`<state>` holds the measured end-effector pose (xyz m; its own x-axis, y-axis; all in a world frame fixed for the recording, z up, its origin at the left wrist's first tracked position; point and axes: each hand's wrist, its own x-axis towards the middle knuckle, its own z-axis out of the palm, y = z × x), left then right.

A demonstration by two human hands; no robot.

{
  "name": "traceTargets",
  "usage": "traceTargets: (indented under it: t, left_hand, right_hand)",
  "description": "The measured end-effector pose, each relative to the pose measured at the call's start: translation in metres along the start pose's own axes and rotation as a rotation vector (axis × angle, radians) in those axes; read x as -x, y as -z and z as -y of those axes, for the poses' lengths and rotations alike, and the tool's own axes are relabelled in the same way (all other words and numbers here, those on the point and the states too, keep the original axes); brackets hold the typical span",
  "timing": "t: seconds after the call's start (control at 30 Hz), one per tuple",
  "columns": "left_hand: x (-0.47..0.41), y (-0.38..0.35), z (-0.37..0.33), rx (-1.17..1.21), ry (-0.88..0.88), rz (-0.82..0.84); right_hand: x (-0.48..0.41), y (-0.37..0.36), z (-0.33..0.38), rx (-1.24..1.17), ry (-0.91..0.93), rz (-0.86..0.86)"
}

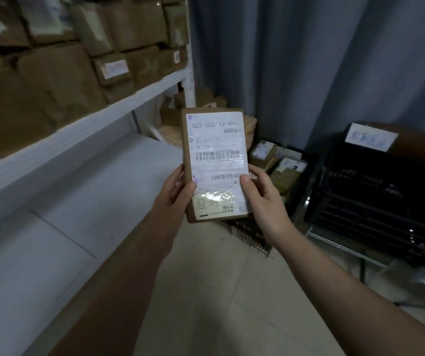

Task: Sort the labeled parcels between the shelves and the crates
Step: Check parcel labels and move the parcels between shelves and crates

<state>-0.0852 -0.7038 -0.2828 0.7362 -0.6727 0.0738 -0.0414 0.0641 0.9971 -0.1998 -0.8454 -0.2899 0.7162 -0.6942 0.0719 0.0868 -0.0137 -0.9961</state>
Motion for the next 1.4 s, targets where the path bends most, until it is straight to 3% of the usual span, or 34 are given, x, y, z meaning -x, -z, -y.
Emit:
traceTargets:
  t: [0.27,0.53,0.77,0.93,1.17,1.4]
  left_hand:
    - [-0.066,-0.092,0.035,-0.048,0.084,0.101]
    - [-0.195,-0.120,0.080,-0.075,0.235,0.119]
    - [-0.334,-0.136,0.125,-0.189,0.383,0.301]
    - [-0.403,-0.182,0.151,-0.307,0.510,0.416]
    - [-0.458,-0.263,0.187,-0.282,0.623,0.391]
    - [-0.503,-0.321,0.232,-0.256,0.635,0.526]
  right_hand:
    - [-0.054,0.090,-0.037,-0.006,-0.170,0.000]
    - [-0.166,0.106,-0.077,-0.025,-0.276,-0.143]
    - [-0.273,0.124,-0.103,0.019,-0.344,-0.278]
    - [-0.325,0.167,-0.119,0.416,-0.264,-0.321]
    - [-0.385,0.226,-0.140,1.119,-0.401,-0.127]
    - [-0.442,0.283,-0.192,1.358,-0.446,-0.117]
